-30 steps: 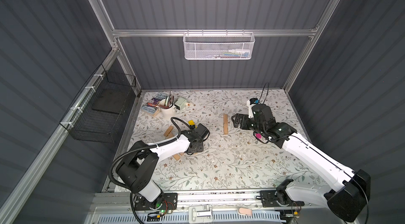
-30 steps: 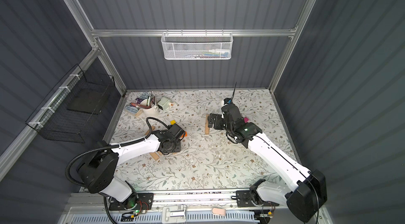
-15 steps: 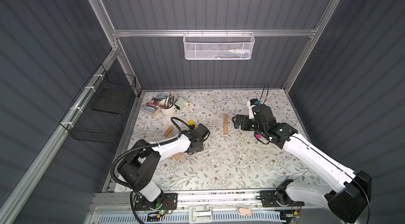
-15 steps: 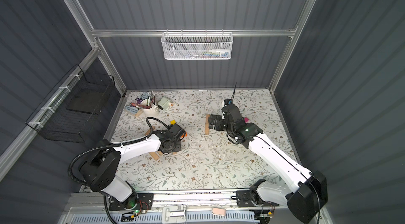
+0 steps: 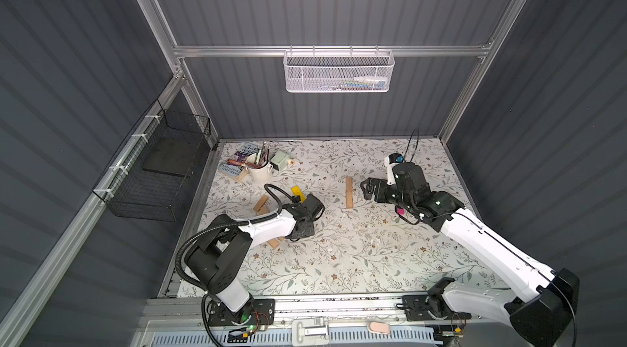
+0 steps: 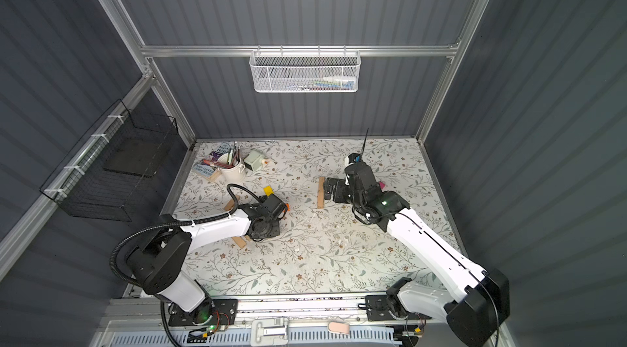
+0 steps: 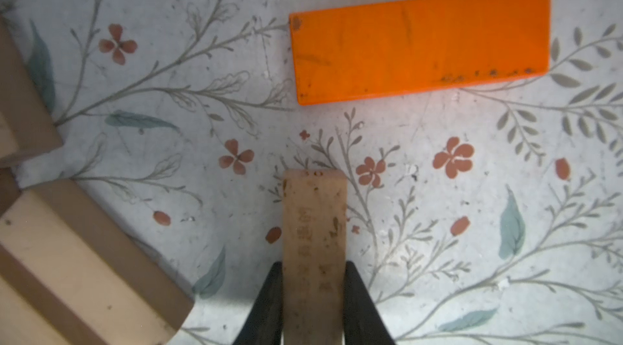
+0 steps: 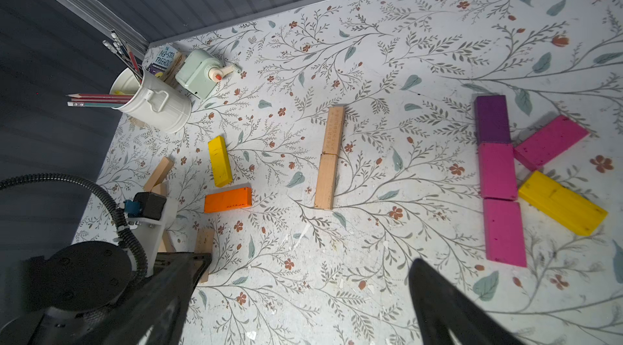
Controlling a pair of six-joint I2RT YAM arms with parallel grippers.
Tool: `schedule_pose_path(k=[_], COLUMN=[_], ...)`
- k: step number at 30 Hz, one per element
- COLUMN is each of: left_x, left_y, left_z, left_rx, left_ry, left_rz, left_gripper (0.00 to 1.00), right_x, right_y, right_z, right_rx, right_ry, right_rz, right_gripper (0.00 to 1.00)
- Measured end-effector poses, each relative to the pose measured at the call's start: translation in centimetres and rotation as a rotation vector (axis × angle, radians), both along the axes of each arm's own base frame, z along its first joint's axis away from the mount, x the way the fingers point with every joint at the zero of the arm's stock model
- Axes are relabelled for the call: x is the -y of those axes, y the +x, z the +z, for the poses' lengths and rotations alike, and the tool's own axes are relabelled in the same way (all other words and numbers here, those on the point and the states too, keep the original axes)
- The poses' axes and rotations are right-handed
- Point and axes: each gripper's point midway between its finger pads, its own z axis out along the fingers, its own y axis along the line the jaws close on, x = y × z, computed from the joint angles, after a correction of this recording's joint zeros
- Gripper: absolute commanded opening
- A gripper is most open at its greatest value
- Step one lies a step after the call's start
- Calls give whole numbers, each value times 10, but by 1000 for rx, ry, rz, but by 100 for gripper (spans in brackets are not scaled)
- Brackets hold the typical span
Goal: Assemble the letter k with building blocks
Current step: Pick up the building block from the center of the board, then assemble the building block at the center of the board.
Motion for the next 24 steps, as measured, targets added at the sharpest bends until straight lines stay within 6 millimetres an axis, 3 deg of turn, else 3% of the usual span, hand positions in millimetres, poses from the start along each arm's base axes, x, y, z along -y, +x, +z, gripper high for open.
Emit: schedule_pose_path(k=[4,7,15,18,24], left_x=[6,23,108,131,153], left_y=[-3,-9,-12,-8,6], left_z=[6,17,52,42,14], left_rx=[6,23,97,90,64], left_ry=[-24,-55,-162,-158,-123], left_rz=[-14,-47,-172,-196,-197], left_gripper=[15,13,12,12,12], right_x=[1,2,16,24,31], right_y=[-1,-2,-1,-6,-9], right_z=[3,5,8,13,17], right_rx=[7,11,25,39,51], right_ry=[5,7,-12,-6,-1], right_rz=[-1,-6,-68,-91,-115], right_gripper=[99,99,99,99,99])
